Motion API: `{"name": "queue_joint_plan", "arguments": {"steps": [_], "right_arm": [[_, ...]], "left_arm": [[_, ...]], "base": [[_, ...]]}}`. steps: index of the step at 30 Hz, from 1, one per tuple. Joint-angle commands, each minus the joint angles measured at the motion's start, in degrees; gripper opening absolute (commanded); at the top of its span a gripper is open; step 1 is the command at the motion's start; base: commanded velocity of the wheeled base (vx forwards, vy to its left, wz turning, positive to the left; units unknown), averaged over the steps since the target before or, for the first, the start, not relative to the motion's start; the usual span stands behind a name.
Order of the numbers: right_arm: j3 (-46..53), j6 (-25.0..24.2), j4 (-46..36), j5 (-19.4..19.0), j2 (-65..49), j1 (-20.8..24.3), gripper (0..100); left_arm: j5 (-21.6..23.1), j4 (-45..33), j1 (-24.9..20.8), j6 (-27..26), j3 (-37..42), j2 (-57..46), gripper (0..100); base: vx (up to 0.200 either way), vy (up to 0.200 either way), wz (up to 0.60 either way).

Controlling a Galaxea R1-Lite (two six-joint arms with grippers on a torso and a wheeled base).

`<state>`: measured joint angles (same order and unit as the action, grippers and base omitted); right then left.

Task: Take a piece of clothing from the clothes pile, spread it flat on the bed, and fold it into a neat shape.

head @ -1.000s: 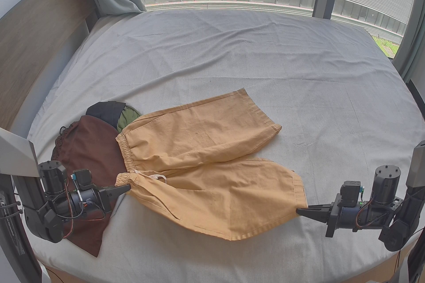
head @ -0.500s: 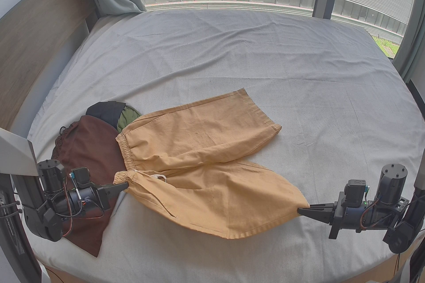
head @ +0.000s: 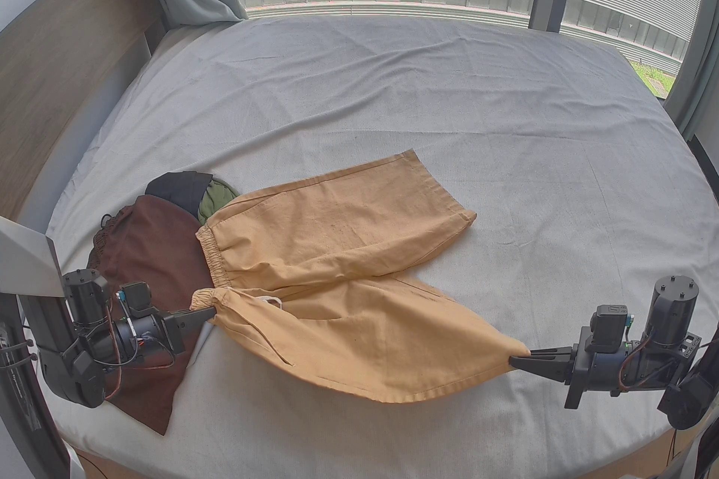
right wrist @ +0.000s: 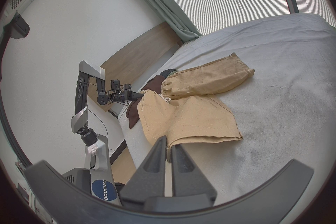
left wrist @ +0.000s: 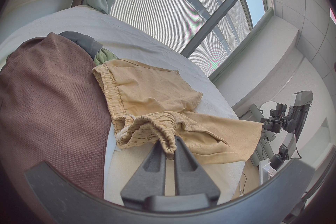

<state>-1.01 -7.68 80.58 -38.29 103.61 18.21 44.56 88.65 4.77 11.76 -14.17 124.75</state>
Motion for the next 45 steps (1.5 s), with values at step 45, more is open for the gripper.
{"name": "queue_joint_plan", "arguments": {"steps": [45], "right_arm": [[-31.68, -13.15, -13.87, 4.1, 2.74, -2.74, 0]], "left_arm": [[0.0, 0.03, 1.39, 6.43, -2.62, -5.48, 0]], "base": [[0.0, 0.0, 0.0]]}}
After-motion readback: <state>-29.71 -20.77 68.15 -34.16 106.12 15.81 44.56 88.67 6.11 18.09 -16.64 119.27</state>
